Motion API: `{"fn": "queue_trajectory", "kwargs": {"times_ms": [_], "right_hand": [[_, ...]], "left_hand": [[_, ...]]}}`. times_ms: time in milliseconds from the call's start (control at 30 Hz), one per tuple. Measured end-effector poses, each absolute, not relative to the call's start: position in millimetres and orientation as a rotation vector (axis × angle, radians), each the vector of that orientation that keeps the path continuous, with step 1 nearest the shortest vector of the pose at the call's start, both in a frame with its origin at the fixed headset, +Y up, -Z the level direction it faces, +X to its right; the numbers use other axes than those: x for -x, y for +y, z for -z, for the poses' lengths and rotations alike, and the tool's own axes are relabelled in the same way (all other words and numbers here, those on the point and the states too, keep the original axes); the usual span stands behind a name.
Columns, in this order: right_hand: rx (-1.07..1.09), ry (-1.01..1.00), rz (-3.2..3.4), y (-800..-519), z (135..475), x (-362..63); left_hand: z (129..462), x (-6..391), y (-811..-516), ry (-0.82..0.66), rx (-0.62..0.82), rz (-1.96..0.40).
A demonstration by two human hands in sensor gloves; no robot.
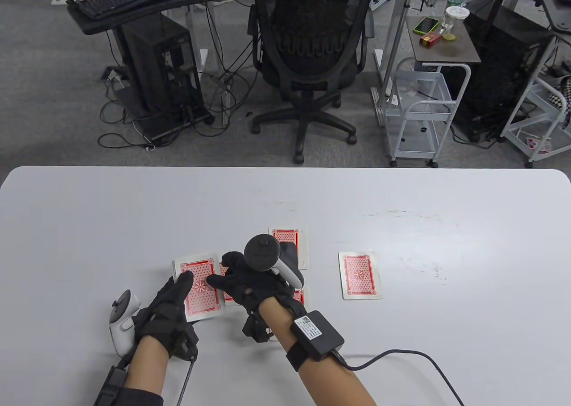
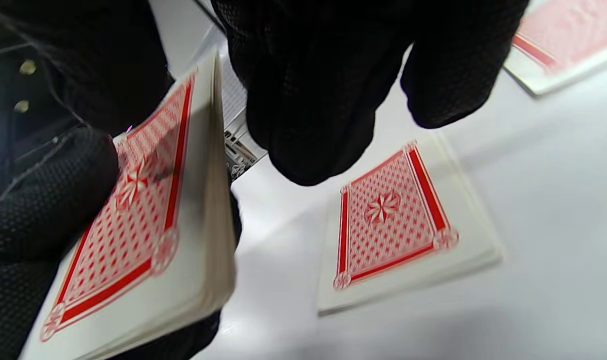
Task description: Four-player card dealing with fan arrangement
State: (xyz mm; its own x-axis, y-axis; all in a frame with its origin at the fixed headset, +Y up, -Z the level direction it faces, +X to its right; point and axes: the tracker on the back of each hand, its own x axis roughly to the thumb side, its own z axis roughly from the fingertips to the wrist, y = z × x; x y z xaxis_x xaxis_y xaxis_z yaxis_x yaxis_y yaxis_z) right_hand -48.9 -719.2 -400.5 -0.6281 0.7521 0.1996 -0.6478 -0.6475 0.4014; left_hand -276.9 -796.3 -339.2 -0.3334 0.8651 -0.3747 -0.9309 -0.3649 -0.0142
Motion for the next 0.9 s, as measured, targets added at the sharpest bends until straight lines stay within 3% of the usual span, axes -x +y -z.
{"fn": "queue_trajectory", "kwargs": {"times_ms": [200, 433, 667, 900], "right_hand": [[-0.362, 0.147, -2.235, -713, 396, 33], [-0.333, 0.245, -1.984, -712, 414, 6], [-0.142, 0.072, -2.189, -691, 468, -39], [0.093, 0.233, -2.624, -726, 517, -45]], "left_hand": [[333, 263, -798, 0.23, 0.358, -1.964], [337, 261, -794, 0.147, 0.372, -2.01], [339, 274, -797, 0.206, 0.338, -1.987], [342, 284, -799, 0.23, 0.321, -1.981]]}}
